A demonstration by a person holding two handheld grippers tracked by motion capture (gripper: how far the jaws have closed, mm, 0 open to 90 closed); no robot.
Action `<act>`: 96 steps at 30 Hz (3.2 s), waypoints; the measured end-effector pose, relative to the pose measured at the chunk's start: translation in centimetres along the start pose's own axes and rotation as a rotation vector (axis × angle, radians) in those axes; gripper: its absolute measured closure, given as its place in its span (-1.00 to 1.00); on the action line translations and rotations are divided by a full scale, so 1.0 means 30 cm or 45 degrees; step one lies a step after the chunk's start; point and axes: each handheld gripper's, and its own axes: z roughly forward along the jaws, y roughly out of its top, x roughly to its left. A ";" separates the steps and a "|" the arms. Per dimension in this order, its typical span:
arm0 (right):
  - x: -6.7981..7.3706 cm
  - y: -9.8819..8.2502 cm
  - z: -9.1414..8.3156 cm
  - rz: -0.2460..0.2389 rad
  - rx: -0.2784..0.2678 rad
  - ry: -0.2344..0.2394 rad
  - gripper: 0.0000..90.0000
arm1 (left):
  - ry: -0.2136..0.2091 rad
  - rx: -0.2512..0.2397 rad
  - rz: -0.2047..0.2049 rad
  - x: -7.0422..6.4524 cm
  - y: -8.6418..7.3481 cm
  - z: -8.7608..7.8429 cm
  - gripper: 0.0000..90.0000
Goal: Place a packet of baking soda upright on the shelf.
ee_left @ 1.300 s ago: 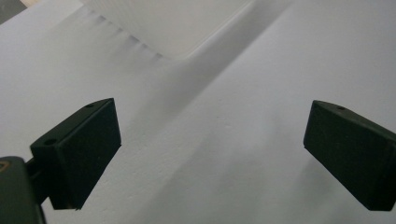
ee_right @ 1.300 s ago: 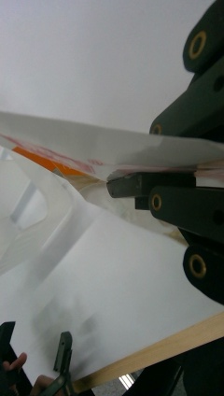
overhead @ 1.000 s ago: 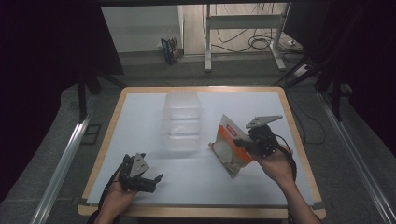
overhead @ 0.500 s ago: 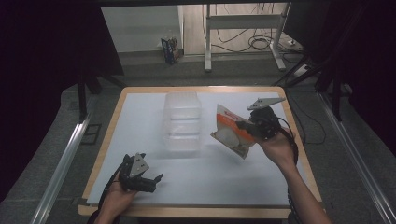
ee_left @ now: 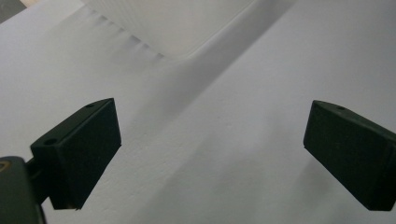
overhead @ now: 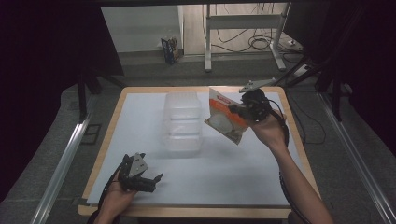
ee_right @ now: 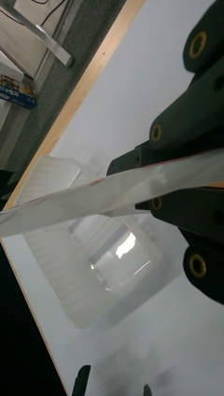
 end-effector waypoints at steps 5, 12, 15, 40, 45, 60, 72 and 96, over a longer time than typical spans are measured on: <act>-0.010 0.024 0.031 0.000 0.007 0.002 0.97 | -0.001 0.002 0.001 0.000 0.000 0.000 -0.91; -0.018 0.065 0.079 -0.001 0.001 0.012 0.97 | -0.004 0.000 0.001 0.001 0.000 -0.001 -0.91; -0.019 0.083 0.101 0.000 -0.001 0.023 0.97 | -0.005 -0.002 0.002 0.001 0.000 -0.002 -0.91; 0.017 0.223 0.274 -0.027 0.013 0.081 0.97 | -0.042 -0.057 -0.025 0.009 -0.004 -0.008 -0.92; 0.027 0.258 0.321 -0.046 0.017 0.086 0.96 | -0.026 -0.061 0.025 0.007 -0.009 -0.002 -0.92; 0.060 0.329 0.421 -0.057 0.012 0.118 0.96 | -0.082 -0.133 -0.061 0.029 -0.013 -0.010 -0.93; 0.104 0.332 0.477 -0.081 0.047 0.177 0.96 | -0.080 -0.159 -0.069 0.030 -0.017 -0.009 -0.95; 0.095 0.239 0.606 -0.079 0.154 0.180 0.96 | -0.059 -0.142 -0.132 0.044 -0.012 -0.027 -0.89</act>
